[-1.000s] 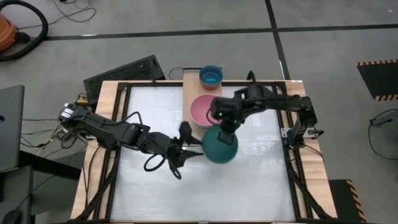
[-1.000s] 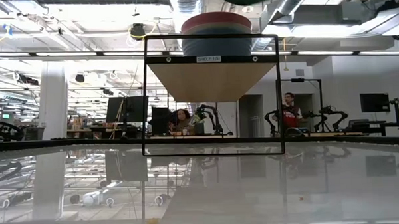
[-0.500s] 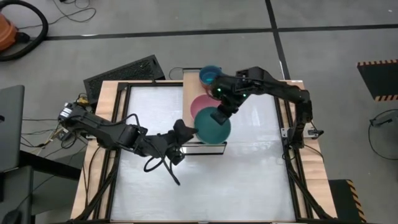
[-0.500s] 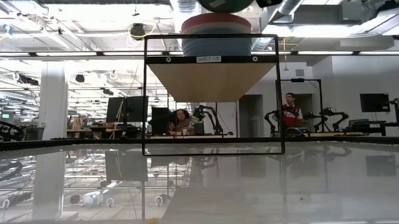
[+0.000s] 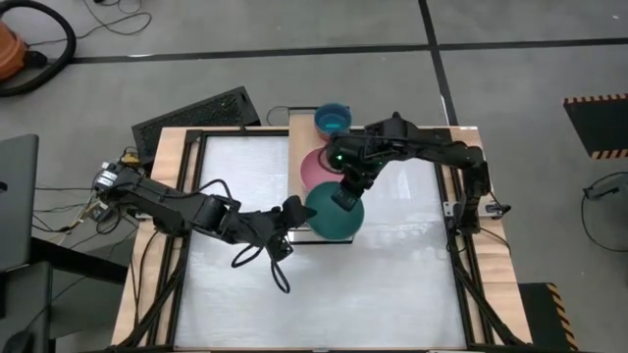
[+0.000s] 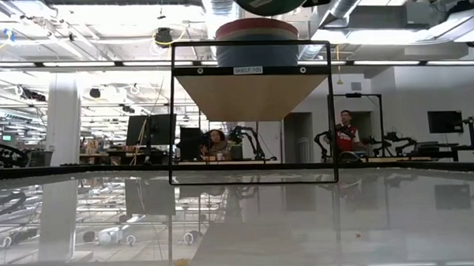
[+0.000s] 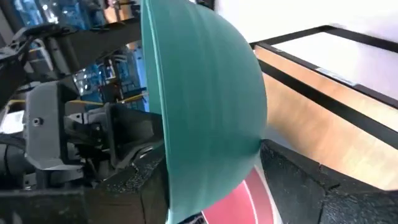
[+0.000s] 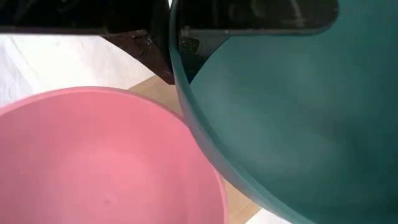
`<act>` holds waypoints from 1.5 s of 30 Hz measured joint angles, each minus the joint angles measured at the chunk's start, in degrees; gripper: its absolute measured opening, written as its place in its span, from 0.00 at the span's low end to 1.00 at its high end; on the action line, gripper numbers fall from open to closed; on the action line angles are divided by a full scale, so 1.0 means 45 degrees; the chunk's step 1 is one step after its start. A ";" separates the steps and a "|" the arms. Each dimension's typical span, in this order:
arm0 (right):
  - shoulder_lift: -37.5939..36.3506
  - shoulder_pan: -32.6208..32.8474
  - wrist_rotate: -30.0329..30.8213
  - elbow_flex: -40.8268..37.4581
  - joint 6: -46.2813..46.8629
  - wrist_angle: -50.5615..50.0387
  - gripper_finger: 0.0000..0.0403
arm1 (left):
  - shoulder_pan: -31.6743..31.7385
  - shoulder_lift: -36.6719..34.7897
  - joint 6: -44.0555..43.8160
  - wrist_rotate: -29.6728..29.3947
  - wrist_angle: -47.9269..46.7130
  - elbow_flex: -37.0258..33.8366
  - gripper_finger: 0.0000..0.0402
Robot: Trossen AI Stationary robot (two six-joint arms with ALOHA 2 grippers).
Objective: Place and stack bowls onto a shelf
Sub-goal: Stack the dark green bowl on top of the light pink bowl on the shelf
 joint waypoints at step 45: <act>-0.0513 -0.0327 -0.1932 0.1730 -0.4220 0.1725 0.63 | 0.0427 -0.0019 0.2729 0.0311 -0.1752 0.0034 0.02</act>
